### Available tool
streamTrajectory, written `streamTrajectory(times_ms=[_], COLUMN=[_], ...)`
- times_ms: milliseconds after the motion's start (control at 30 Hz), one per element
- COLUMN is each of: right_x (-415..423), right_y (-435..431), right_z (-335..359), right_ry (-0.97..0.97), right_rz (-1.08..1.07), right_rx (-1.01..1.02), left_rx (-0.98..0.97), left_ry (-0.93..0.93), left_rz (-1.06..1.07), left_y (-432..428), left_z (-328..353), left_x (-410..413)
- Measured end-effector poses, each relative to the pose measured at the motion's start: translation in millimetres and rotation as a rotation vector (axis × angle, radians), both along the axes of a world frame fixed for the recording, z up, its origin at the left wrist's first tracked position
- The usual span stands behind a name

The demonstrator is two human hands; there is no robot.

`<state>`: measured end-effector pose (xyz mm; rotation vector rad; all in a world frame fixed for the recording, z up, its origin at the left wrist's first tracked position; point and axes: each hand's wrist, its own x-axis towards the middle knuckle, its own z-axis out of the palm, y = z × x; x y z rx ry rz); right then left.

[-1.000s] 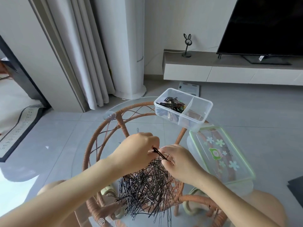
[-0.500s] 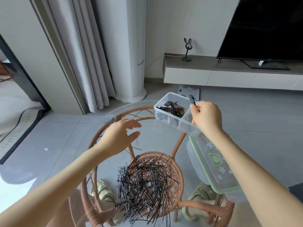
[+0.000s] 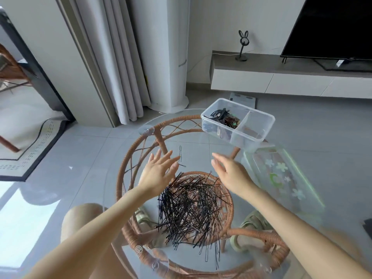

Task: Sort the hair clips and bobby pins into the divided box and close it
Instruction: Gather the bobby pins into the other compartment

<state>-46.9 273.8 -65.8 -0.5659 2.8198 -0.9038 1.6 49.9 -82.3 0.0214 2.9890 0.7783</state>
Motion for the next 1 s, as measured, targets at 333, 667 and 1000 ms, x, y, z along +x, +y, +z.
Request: streamTrajectory(times_ms=[333,667,1000], right_x=[71,103,84], right_y=[-16,18,-7], right_z=[-12,7,21], right_ry=[-0.144,0.030,-0.004], right_rz=[0.184,0.370,0.273], right_rx=[-0.223,0.523,0.223], left_rx=[0.497,-0.490,-0.189], left_ry=[-0.119,-0.146,-0.151], left_rz=[-0.094,-0.167,-0.140], left_y=[21,21,36], left_z=[16,39,50], left_x=[39,101,84])
